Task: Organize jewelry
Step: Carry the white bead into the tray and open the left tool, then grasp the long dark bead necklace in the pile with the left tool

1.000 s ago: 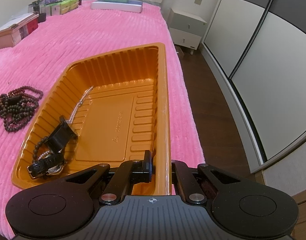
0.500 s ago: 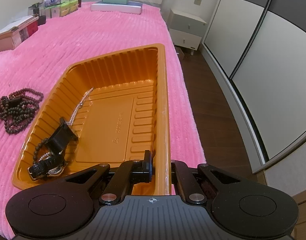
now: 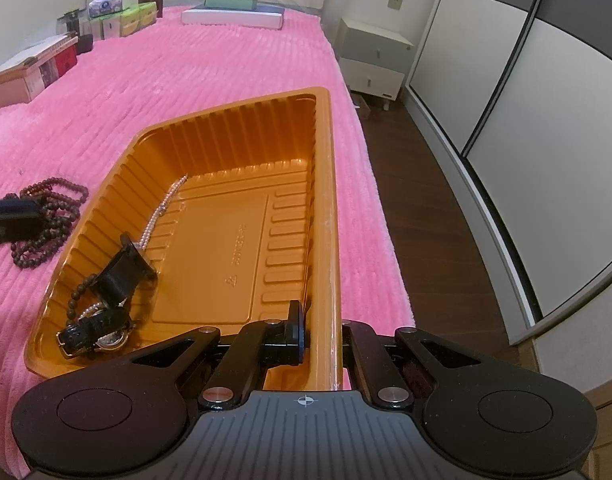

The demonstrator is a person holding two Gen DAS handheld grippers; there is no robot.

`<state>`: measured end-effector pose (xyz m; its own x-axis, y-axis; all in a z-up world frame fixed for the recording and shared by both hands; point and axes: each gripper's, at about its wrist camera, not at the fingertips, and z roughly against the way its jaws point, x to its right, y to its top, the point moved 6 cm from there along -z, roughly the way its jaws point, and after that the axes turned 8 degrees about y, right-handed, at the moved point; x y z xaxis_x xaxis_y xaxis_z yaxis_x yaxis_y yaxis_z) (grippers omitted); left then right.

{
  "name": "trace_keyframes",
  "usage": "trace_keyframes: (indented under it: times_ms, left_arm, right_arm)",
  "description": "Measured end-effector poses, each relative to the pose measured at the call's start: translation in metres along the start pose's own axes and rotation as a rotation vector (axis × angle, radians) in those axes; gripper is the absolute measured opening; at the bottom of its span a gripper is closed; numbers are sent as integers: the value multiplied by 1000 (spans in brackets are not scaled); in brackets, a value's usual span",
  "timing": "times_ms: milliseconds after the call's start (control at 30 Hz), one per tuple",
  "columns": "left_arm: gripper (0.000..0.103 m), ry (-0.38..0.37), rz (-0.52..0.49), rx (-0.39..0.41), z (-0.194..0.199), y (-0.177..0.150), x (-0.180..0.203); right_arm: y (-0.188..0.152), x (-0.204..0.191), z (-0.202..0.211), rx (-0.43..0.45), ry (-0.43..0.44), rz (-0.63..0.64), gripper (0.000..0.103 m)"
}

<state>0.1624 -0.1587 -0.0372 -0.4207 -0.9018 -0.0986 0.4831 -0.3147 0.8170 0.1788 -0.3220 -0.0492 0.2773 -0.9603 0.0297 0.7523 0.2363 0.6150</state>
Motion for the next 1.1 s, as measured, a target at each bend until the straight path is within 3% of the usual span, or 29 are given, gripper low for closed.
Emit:
trace_keyframes:
  times_ms: [267, 300, 367, 533, 767, 900, 1100]
  left_arm:
    - [8, -21, -52, -14, -22, 4, 19]
    - [10, -24, -55, -16, -24, 4, 21]
    - [26, -24, -40, -12, -23, 2, 19]
    - [28, 8, -11, -11, -11, -8, 3]
    - [28, 128, 46, -44, 18, -41, -36]
    - [28, 243, 55, -81, 33, -67, -62]
    - [28, 323, 83, -124, 37, -89, -96]
  right_arm:
    - [-1, 2, 2, 7, 10, -7, 4]
    - [0, 2, 2, 7, 11, -8, 4]
    - [0, 1, 2, 8, 12, -9, 4]
    - [-1, 2, 2, 8, 11, -10, 4]
    - [-1, 3, 2, 7, 12, -11, 4]
    - [-1, 3, 1, 4, 8, -7, 4]
    - [-1, 2, 0, 2, 3, -2, 4]
